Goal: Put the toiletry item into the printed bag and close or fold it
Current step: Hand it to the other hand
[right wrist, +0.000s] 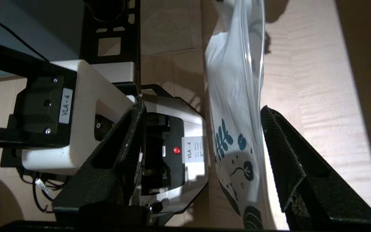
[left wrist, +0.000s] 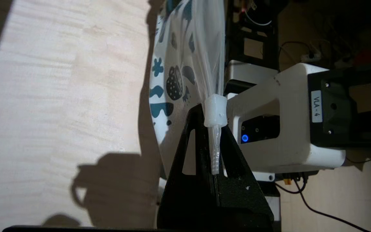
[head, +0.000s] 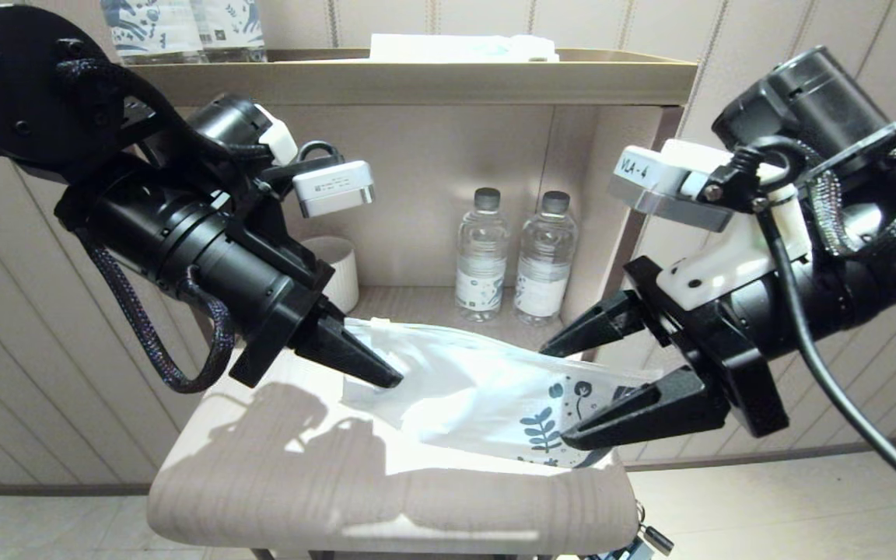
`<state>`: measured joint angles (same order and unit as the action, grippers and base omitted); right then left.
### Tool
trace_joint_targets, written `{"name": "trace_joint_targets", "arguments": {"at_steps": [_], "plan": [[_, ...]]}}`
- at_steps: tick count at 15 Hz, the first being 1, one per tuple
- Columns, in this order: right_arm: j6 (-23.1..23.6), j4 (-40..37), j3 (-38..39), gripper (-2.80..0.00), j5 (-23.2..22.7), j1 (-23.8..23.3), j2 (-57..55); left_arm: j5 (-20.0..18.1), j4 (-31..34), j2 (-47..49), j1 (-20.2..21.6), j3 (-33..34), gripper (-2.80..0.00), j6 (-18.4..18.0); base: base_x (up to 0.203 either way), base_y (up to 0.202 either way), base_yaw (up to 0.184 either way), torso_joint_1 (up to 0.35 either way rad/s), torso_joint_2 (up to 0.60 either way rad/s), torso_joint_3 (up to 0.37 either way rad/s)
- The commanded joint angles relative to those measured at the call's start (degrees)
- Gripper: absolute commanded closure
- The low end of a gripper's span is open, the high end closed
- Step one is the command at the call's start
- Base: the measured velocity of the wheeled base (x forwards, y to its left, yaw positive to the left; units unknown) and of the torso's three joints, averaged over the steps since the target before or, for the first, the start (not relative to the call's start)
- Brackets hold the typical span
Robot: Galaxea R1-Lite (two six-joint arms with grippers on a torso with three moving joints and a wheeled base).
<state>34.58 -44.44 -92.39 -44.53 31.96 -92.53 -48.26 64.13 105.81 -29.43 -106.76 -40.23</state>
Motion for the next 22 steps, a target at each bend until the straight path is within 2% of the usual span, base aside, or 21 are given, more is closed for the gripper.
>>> {"name": "trace_joint_targets", "arguments": {"at_steps": [1, 3, 5, 6, 8, 9, 11, 16, 18, 22], "plan": [[-0.7, 1.7, 0.0, -2.80, -0.4, 0.1, 0.2, -2.0, 0.3, -0.8, 0.1, 1.0, 0.00, -0.1, 0.000, 0.000, 0.000, 0.000, 0.00, 0.000], [-5.9, 4.6, 0.0, -2.80, -1.2, 1.1, 0.4, -6.5, 0.1, -0.9, 0.1, 0.4, 0.00, 1.6, 0.000, 0.000, 0.000, 0.000, 0.00, 0.000], [-12.5, 7.6, 0.7, -2.80, -1.6, 3.4, 0.1, -7.3, -1.1, -0.7, 0.0, 0.1, 0.00, 3.2, 0.000, 0.000, 0.000, 0.000, 0.00, 0.000], [-16.1, 11.3, 1.6, -2.80, -1.6, 4.0, 0.2, -7.4, -1.9, -0.6, -0.3, -0.2, 0.00, 4.2, 0.000, 0.000, 0.000, 0.000, 0.00, 0.000], [-20.2, 19.8, 4.0, -2.80, -1.6, 4.2, 0.2, -7.6, -2.5, -0.6, -1.5, -1.4, 0.00, 5.8, 0.000, 0.000, 0.000, 0.000, 0.00, 0.000], [-21.1, 23.7, 5.1, -2.80, -1.6, 4.3, -0.2, -7.8, -2.5, -0.6, -2.6, -1.4, 0.00, 5.9, 0.000, 0.000, 0.000, 0.000, 0.00, 0.000], [-22.9, 26.7, 5.8, -2.80, -1.6, 4.4, -0.3, -8.4, -2.5, -0.4, -4.0, -1.3, 0.00, 6.1, 0.000, 0.000, 0.000, 0.000, 0.00, 0.000], [-23.3, 30.5, 6.5, -2.80, -2.8, 5.3, -1.6, -13.5, -2.3, -0.3, -4.0, -2.1, 0.00, 8.3, 0.000, 0.000, 0.000, 0.000, 0.00, 0.000], [-23.3, 31.7, 7.2, -2.80, -3.3, 5.2, -1.2, -14.3, -2.6, -0.1, -4.2, -1.9, 0.00, 8.3, 0.000, 0.000, 0.000, 0.000, 0.00, 0.000], [-23.3, 31.8, 10.5, -2.80, -6.3, 3.5, 3.7, -14.4, -5.1, 2.2, -7.8, -3.8, 0.00, 9.2, 0.000, 0.000, 0.000, 0.000, 0.00, 0.000]]}}
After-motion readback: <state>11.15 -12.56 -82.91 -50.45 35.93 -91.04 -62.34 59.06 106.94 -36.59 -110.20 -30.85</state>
